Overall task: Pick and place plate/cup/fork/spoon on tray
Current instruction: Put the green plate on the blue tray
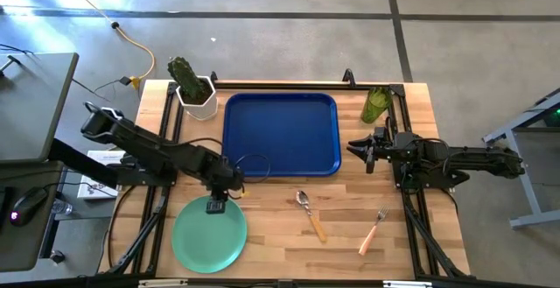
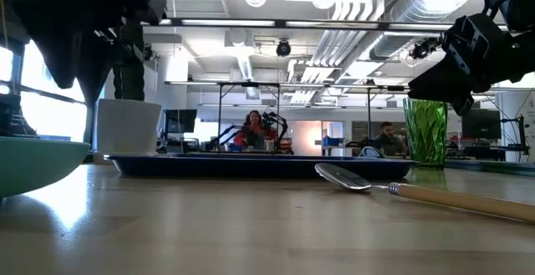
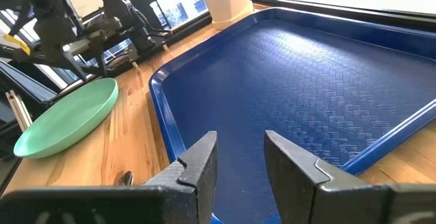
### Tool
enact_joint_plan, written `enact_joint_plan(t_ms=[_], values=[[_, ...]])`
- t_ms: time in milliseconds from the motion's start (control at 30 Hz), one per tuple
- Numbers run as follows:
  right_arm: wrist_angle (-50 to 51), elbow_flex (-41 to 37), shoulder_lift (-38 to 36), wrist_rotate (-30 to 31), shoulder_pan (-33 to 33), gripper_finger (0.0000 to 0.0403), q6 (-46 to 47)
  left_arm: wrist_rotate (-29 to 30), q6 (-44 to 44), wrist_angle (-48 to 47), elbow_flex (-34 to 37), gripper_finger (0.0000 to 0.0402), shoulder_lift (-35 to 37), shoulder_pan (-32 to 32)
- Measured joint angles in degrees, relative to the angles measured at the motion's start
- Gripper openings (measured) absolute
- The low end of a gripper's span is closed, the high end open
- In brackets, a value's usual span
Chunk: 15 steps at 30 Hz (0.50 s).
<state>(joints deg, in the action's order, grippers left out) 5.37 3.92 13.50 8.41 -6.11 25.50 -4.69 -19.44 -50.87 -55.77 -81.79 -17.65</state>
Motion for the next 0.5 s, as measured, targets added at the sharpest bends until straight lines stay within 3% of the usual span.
enact_joint_plan(t_ms=[500], values=[[0.02, 0.00, 0.00, 0.01, 0.00, 0.0113, 0.00, -0.11, 1.07, -0.08, 0.00, 0.0165, -7.76, 0.00]])
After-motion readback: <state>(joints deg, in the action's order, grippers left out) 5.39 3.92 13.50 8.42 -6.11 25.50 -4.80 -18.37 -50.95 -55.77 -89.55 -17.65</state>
